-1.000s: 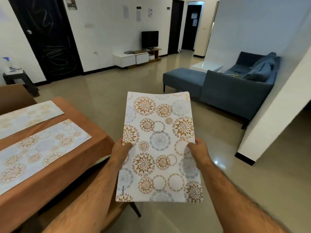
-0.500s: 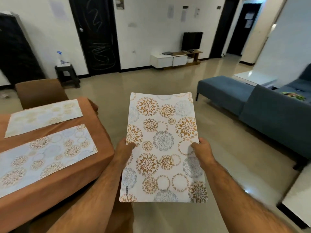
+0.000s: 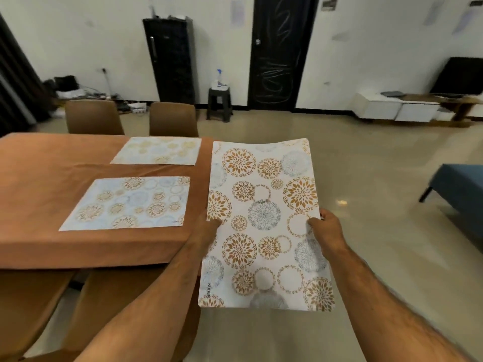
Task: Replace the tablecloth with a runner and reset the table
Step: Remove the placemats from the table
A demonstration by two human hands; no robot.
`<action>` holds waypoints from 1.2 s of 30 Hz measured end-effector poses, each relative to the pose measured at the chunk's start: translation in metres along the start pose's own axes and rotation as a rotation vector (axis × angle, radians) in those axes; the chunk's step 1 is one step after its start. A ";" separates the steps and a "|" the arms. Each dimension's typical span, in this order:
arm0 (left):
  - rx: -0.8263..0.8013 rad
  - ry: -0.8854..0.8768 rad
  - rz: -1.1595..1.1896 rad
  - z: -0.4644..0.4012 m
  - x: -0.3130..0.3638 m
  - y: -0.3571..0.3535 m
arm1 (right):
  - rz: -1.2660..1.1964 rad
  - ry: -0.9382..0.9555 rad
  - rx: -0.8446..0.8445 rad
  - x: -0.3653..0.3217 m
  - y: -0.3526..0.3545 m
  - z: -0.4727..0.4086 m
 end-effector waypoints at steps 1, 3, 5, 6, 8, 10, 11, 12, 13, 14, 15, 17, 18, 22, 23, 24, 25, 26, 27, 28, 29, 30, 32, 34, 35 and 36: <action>0.033 0.002 0.006 -0.006 0.002 0.003 | 0.003 0.004 -0.033 -0.002 -0.013 -0.011; 0.079 0.006 -0.009 -0.027 0.001 0.011 | 0.022 0.022 -0.098 -0.004 -0.042 -0.036; 0.119 0.024 -0.023 -0.052 -0.009 0.021 | 0.064 0.056 -0.161 -0.007 -0.073 -0.058; 0.149 0.034 -0.013 -0.070 -0.021 0.028 | 0.076 0.069 -0.196 -0.009 -0.090 -0.068; 0.188 0.107 -0.027 -0.102 -0.046 0.040 | 0.099 0.078 -0.249 -0.013 -0.121 -0.086; 0.233 0.154 -0.051 -0.106 -0.041 0.046 | 0.137 0.081 -0.293 -0.017 -0.147 -0.098; 0.256 0.173 -0.100 -0.108 -0.035 0.049 | 0.150 0.082 -0.319 -0.020 -0.161 -0.104; 0.274 0.176 -0.162 -0.114 -0.027 0.053 | 0.163 0.087 -0.349 -0.025 -0.176 -0.111; 0.300 0.180 -0.211 -0.124 -0.026 0.059 | 0.170 0.091 -0.377 -0.032 -0.192 -0.118; 0.315 0.195 -0.240 -0.132 -0.027 0.065 | 0.183 0.095 -0.391 -0.036 -0.204 -0.123; 0.326 0.219 -0.256 -0.142 -0.030 0.070 | 0.200 0.099 -0.407 -0.039 -0.219 -0.129; 0.342 0.275 -0.339 -0.156 -0.037 0.082 | 0.242 0.104 -0.452 -0.039 -0.248 -0.141; 0.351 0.297 -0.371 -0.161 -0.036 0.086 | 0.260 0.104 -0.487 -0.039 -0.266 -0.146; 0.426 0.357 -0.397 -0.187 -0.042 0.104 | 0.286 0.136 -0.621 -0.049 -0.341 -0.164; 0.455 0.374 -0.399 -0.193 -0.045 0.111 | 0.295 0.151 -0.656 -0.052 -0.359 -0.168; 0.489 0.404 -0.375 -0.196 -0.045 0.116 | 0.300 0.161 -0.694 -0.054 -0.377 -0.170; 0.523 0.428 -0.351 -0.202 -0.045 0.122 | 0.305 0.182 -0.730 -0.058 -0.398 -0.175; 0.554 0.442 -0.313 -0.209 -0.044 0.125 | 0.306 0.203 -0.761 -0.063 -0.417 -0.182; 0.584 0.459 -0.292 -0.215 -0.041 0.126 | 0.327 0.221 -0.799 -0.064 -0.438 -0.191; 0.618 0.483 -0.264 -0.218 -0.038 0.128 | 0.347 0.233 -0.831 -0.065 -0.459 -0.199; 0.656 0.500 -0.237 -0.221 -0.036 0.131 | 0.363 0.246 -0.850 -0.069 -0.475 -0.203; 0.694 0.509 -0.200 -0.224 -0.035 0.134 | 0.390 0.260 -0.876 -0.070 -0.495 -0.209; 0.766 0.518 -0.159 -0.231 -0.030 0.137 | 0.469 0.306 -0.948 -0.076 -0.530 -0.211; 0.827 0.525 -0.098 -0.230 -0.025 0.135 | 0.520 0.362 -1.004 -0.085 -0.553 -0.206; 0.865 0.532 -0.064 -0.227 -0.023 0.136 | 0.522 0.374 -1.045 -0.087 -0.566 -0.200; 0.894 0.546 -0.039 -0.225 -0.026 0.137 | 0.518 0.387 -1.079 -0.084 -0.582 -0.198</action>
Point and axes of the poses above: each hand's wrist, its own z-axis away from the middle knuckle, its own y-axis out of the back of the hand, x = y × z, the point moved 8 cm from there along -z, towards the middle knuckle, and after that the axes turned 11 degrees about x, right-handed, at the moved point
